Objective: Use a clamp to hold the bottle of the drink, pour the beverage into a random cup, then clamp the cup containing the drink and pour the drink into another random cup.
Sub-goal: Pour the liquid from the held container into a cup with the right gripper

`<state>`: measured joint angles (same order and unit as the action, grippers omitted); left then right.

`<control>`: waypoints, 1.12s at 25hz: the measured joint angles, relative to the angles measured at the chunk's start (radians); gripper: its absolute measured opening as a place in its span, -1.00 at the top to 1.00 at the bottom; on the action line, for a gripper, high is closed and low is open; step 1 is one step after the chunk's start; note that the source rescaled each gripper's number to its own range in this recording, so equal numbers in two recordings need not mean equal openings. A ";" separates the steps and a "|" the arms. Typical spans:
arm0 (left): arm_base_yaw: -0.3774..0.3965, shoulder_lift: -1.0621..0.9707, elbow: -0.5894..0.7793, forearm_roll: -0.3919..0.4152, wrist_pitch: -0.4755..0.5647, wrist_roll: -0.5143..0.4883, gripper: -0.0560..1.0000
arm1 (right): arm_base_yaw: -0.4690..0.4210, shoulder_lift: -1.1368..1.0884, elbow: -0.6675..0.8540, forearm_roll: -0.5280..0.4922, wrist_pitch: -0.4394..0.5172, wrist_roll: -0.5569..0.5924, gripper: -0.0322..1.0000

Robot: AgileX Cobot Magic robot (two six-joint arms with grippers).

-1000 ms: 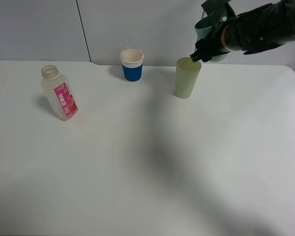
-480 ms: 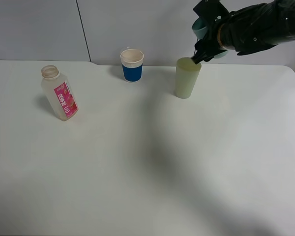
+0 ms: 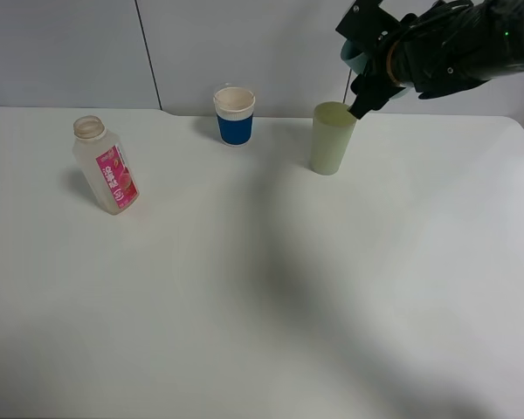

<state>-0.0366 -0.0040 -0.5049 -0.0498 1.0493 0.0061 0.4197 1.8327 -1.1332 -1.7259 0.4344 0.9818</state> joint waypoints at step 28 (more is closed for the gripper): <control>0.000 0.000 0.000 0.000 0.000 0.000 -1.00 | 0.000 0.000 0.000 0.000 0.019 -0.359 0.93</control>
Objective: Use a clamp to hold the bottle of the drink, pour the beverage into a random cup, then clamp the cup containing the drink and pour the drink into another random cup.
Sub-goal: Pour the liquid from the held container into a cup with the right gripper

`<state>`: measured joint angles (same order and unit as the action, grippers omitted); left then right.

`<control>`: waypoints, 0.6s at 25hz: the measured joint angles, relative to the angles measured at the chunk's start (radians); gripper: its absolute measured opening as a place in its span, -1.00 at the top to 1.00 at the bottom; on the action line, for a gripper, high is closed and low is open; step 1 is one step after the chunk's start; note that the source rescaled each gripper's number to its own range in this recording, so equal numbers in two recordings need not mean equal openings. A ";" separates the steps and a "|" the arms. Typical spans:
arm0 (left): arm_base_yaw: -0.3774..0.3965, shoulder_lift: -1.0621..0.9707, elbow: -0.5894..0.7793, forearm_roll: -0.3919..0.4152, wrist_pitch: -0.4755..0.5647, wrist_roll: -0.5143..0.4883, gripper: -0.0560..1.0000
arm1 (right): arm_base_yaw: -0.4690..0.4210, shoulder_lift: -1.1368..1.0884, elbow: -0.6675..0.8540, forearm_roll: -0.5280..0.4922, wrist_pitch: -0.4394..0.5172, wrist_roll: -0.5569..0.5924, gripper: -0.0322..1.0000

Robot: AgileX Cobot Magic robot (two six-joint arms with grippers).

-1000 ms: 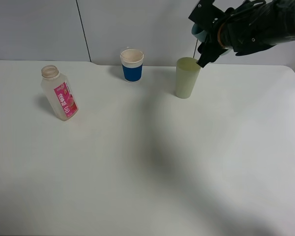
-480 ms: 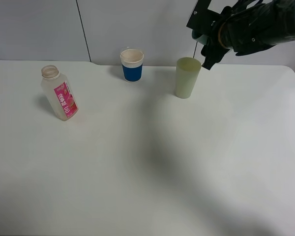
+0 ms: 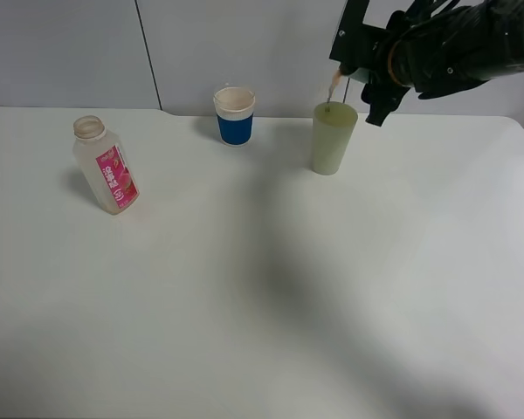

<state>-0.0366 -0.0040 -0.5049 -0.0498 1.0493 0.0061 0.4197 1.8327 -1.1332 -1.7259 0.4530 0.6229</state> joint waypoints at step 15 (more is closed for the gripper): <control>0.000 0.000 0.000 0.000 0.000 0.000 -1.00 | 0.000 0.000 0.000 0.000 0.026 -0.117 0.93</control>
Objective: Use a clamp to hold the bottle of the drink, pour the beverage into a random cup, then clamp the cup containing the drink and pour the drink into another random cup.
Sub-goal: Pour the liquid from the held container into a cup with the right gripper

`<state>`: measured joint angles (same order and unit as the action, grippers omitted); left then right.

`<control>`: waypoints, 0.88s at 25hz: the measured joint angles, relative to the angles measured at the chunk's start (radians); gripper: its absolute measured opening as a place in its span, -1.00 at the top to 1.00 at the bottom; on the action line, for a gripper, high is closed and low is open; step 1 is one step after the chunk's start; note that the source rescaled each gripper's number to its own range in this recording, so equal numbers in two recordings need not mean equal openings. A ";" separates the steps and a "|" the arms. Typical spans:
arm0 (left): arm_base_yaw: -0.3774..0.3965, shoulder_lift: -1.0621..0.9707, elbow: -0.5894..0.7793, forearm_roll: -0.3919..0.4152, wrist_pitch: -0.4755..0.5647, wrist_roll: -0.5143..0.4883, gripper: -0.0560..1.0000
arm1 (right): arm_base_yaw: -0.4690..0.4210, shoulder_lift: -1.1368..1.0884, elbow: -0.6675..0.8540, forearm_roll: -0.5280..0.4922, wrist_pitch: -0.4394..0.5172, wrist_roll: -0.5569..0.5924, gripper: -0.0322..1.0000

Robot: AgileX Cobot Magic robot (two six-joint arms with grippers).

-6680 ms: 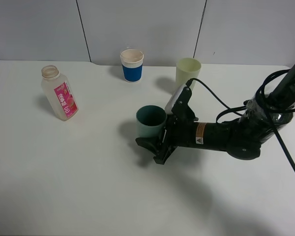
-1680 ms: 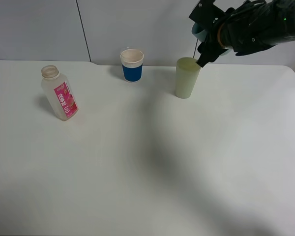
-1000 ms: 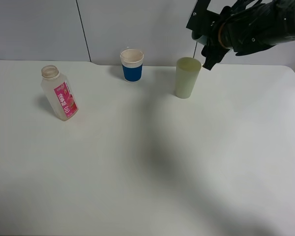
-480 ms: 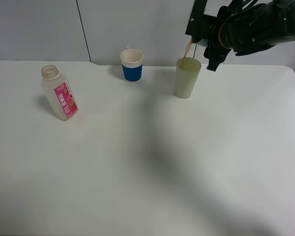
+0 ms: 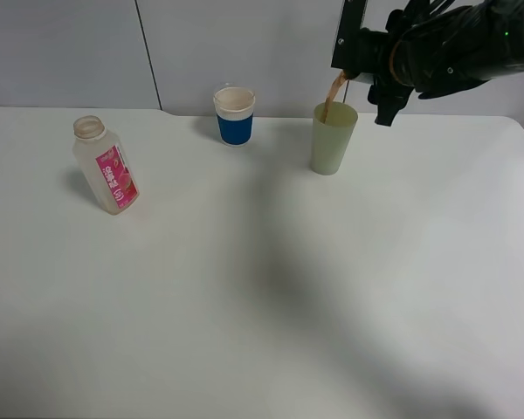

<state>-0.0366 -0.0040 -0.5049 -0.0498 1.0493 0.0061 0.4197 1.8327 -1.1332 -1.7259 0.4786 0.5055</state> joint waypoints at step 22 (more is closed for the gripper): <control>0.000 0.000 0.000 0.000 0.000 0.000 -1.00 | 0.000 0.000 -0.001 0.000 0.005 -0.100 0.93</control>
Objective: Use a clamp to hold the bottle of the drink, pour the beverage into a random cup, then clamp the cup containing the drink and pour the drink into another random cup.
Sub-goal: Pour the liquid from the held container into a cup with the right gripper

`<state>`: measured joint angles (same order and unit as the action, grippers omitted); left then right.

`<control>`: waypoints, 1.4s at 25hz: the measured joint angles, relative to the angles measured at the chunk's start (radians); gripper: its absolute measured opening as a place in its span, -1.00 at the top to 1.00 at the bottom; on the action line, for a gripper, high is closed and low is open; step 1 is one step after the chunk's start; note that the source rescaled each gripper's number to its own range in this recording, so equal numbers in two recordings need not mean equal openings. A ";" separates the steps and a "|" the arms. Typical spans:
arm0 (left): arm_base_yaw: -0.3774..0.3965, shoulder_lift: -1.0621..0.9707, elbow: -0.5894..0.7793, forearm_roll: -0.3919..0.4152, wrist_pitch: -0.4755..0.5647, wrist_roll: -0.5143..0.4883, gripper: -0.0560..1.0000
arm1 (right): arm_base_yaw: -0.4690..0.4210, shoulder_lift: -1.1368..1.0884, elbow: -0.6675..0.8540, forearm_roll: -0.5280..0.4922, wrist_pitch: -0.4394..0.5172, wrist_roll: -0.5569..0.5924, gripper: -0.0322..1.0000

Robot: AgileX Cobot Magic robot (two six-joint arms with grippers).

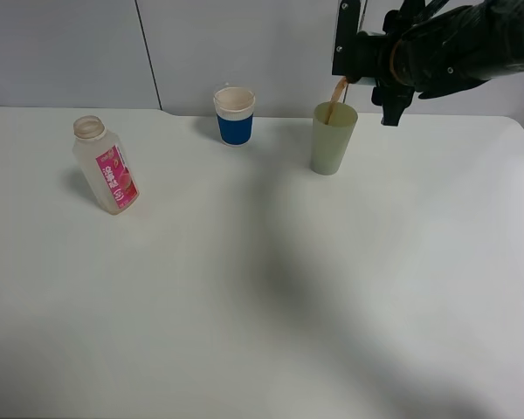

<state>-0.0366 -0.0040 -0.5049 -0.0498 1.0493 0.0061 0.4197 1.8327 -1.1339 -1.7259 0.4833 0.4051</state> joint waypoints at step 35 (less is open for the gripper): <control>0.000 0.000 0.000 0.000 0.000 0.000 -1.00 | 0.013 0.000 -0.052 -0.001 0.028 -0.129 0.93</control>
<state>-0.0366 -0.0040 -0.5049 -0.0498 1.0493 0.0061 0.4324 1.8327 -1.1863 -1.7268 0.5112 0.2763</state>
